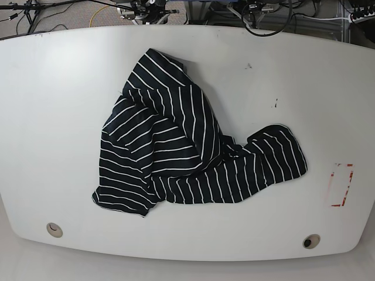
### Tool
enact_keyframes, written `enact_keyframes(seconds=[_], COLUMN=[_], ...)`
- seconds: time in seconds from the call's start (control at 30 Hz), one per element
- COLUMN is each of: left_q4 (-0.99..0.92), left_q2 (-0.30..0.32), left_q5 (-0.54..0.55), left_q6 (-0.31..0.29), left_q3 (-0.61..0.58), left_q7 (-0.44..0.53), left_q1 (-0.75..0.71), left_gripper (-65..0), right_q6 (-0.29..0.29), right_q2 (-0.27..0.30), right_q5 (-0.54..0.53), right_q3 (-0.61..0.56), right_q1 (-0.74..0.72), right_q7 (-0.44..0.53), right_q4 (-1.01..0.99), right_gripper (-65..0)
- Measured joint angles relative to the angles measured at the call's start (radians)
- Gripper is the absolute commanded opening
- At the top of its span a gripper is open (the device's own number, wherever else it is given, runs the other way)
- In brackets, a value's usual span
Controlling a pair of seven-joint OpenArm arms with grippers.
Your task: Fold the T-shirt properly
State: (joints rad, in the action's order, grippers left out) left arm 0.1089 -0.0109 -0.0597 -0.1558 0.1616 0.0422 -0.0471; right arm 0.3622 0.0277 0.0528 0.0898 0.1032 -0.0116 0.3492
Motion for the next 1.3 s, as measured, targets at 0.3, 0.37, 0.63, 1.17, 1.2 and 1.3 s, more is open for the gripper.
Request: enact_keyframes(seconds=[0.3,0.37,0.63,1.17,1.2,1.3], left_q4=[0.007,0.009,0.008,0.004,0.005,0.007], left_q2=[0.0,0.0,0.0,-0.001,-0.002,-0.002], left_q5=[0.0,0.0,0.0,0.0,0.0,0.0], left_q6=[0.007,0.007,0.006,0.006,0.006,0.006], left_q3=[0.002,0.002,0.002,0.002,0.002,0.002], left_q7=[0.011,0.011,0.011,0.019,0.019,0.019], left_q1=[-0.017,-0.02,-0.022,-0.022,-0.023,-0.025], left_gripper=[-48.8,-48.8,-48.8,-49.1,-49.1,-49.2], right_q6=[0.001,0.001,0.001,0.001,0.0,0.001], right_q2=[0.007,0.009,0.005,0.002,0.002,0.003], right_q5=[0.0,0.0,0.0,0.0,0.0,0.0], right_q3=[-0.003,-0.003,-0.003,-0.007,-0.007,-0.007], right_q1=[0.012,0.014,0.014,0.017,0.017,0.017], right_q7=[-0.009,-0.008,-0.011,-0.015,-0.015,-0.015], right_q4=[0.016,0.016,0.018,0.021,0.021,0.021], right_gripper=[-61.4,-61.4,-61.4,-61.5,-61.5,-61.6])
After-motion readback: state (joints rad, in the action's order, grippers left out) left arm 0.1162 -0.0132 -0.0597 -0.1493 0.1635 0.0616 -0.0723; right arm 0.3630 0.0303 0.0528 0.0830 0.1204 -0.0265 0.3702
